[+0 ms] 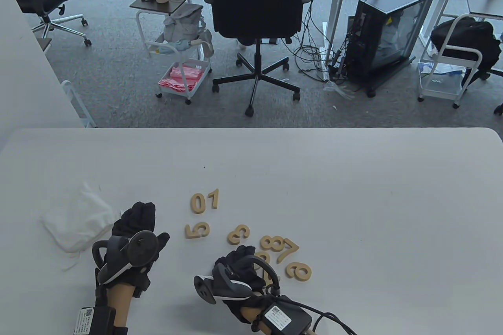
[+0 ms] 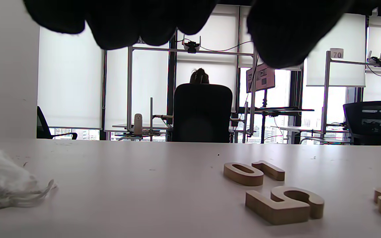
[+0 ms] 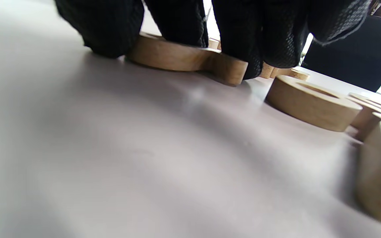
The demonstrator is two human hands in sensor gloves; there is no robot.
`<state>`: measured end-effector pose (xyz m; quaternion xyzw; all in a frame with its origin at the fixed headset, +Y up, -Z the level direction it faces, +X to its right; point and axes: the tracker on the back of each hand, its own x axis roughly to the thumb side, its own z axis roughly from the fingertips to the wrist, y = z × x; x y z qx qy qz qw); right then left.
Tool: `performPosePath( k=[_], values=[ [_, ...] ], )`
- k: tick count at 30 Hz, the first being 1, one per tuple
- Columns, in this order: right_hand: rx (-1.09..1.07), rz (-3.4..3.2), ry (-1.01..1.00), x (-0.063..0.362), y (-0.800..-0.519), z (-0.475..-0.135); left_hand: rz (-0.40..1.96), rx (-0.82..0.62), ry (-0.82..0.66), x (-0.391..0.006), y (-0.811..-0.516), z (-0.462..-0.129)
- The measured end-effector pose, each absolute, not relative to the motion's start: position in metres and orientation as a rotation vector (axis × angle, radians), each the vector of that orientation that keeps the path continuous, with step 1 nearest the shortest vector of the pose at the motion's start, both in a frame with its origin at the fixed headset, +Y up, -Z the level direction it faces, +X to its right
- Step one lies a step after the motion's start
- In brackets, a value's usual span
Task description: Empty bag and arrange number blocks in order
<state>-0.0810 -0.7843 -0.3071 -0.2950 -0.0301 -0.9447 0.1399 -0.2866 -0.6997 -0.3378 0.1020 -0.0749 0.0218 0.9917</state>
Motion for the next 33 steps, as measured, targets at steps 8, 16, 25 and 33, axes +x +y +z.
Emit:
performPosePath(
  k=[8, 16, 25, 33],
  values=[
    [-0.904, -3.09, -0.193, -0.054, -0.763, -0.319, 0.05, 0.208, -0.145, -0.288, -0.699, -0.337],
    [-0.969, -3.775, -0.547, 0.003, -0.735, -0.345, 0.055, 0.216, -0.141, -0.289, -0.698, -0.337],
    [-1.018, -4.127, -0.584, 0.051, -0.711, -0.356, 0.053, 0.223, -0.143, -0.289, -0.697, -0.338],
    [-0.657, -4.14, 0.001, 0.076, -0.678, -0.36, 0.038, 0.227, -0.15, -0.287, -0.697, -0.337]
  ],
)
